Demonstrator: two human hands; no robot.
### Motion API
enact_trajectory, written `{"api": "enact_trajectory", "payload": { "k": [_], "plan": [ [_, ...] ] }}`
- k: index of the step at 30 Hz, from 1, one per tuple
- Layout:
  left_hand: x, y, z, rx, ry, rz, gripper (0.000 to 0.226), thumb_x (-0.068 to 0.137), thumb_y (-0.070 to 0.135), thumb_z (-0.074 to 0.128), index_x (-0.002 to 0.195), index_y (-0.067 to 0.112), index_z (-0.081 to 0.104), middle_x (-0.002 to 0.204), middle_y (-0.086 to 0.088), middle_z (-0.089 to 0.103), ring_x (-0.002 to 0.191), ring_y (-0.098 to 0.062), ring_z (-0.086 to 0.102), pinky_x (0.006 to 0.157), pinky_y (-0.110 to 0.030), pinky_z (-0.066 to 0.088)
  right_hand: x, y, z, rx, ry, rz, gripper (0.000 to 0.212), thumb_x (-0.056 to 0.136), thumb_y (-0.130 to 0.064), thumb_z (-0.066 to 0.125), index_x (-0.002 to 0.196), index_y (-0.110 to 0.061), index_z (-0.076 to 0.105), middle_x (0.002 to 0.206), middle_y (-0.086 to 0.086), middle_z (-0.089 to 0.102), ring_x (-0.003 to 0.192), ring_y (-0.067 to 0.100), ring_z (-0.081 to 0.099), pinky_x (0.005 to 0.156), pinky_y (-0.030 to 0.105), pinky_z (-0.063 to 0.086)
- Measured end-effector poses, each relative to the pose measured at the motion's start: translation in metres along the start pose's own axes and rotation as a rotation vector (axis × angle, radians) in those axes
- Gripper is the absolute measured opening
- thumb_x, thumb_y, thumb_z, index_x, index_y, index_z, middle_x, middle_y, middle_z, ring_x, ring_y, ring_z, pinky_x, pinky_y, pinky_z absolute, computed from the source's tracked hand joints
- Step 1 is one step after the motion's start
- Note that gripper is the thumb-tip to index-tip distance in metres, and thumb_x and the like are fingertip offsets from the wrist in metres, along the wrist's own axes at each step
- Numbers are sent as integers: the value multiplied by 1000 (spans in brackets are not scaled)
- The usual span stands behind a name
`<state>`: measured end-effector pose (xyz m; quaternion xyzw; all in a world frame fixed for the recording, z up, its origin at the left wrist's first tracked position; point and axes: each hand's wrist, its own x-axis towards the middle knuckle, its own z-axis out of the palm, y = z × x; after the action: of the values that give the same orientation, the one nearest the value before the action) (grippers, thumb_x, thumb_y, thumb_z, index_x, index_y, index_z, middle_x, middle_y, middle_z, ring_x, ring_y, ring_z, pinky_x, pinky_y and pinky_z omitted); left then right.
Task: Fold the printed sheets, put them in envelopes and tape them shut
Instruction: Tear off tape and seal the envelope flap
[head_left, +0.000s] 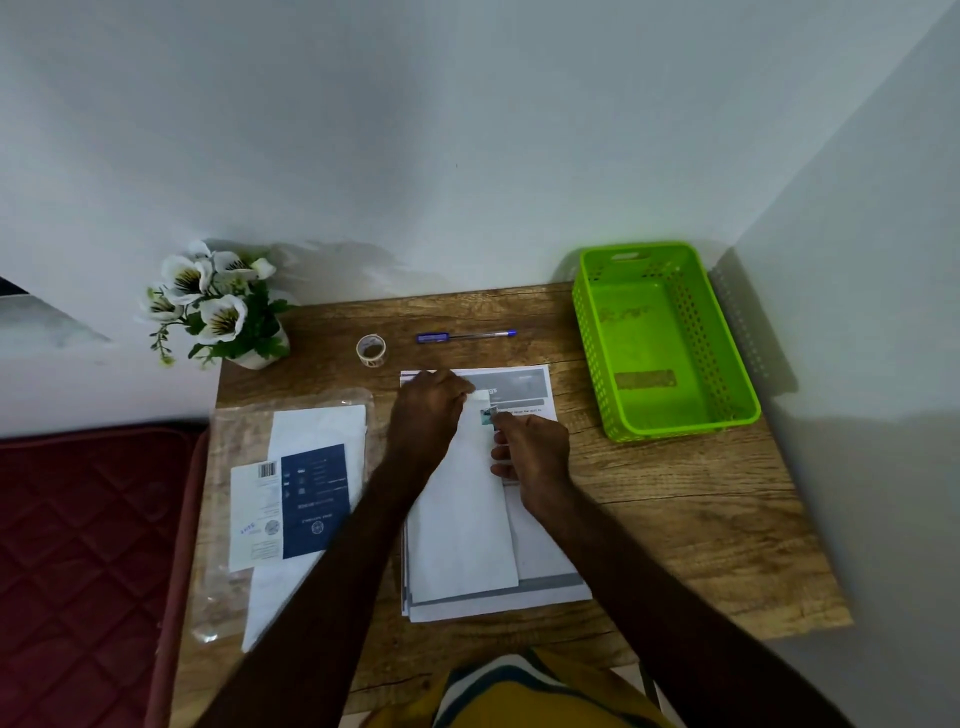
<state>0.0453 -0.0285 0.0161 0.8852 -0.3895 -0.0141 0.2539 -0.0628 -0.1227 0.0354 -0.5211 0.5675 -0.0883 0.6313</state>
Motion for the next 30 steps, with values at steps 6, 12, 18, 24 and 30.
{"api": "enact_trajectory", "payload": {
  "k": [6, 12, 18, 24, 30],
  "plan": [
    [0, -5, 1, -158, -26, -23, 14, 91, 8, 71, 101, 8, 80, 106, -9, 74, 98, -27, 68, 88, -38, 53, 12, -1, 9, -46, 35, -21, 23, 85, -25, 83, 77, -7, 71, 66, 5, 70, 43, 11, 61, 42, 21, 48],
    [-4, -9, 3, -268, -16, -67, 16, 85, 6, 74, 100, 5, 80, 107, -10, 75, 100, -26, 68, 91, -44, 56, 20, -1, 17, -164, 91, -67, 30, 82, -34, 85, 66, -15, 67, 62, 1, 71, 41, 8, 62, 48, 25, 55],
    [0, -7, 0, -275, -1, -93, 14, 86, 19, 80, 94, 8, 82, 98, -7, 75, 93, -22, 68, 85, -37, 54, 23, -1, 23, -200, 111, -72, 34, 81, -38, 85, 62, -17, 65, 58, -2, 70, 49, 13, 67, 81, 51, 63],
    [3, -7, 2, -264, -40, -111, 13, 89, 16, 77, 93, 4, 81, 97, -11, 74, 94, -27, 66, 87, -41, 51, 25, -2, 26, -257, 114, -79, 36, 81, -40, 84, 71, -8, 71, 62, 2, 71, 58, 19, 71, 86, 54, 61],
    [2, -4, 7, -230, -19, -156, 15, 88, 21, 78, 93, 8, 81, 96, -9, 73, 93, -25, 64, 85, -39, 49, 25, -6, 25, -344, 95, -65, 46, 82, -44, 82, 99, -2, 75, 97, 13, 77, 94, 34, 75, 91, 50, 59]
  ]
}}
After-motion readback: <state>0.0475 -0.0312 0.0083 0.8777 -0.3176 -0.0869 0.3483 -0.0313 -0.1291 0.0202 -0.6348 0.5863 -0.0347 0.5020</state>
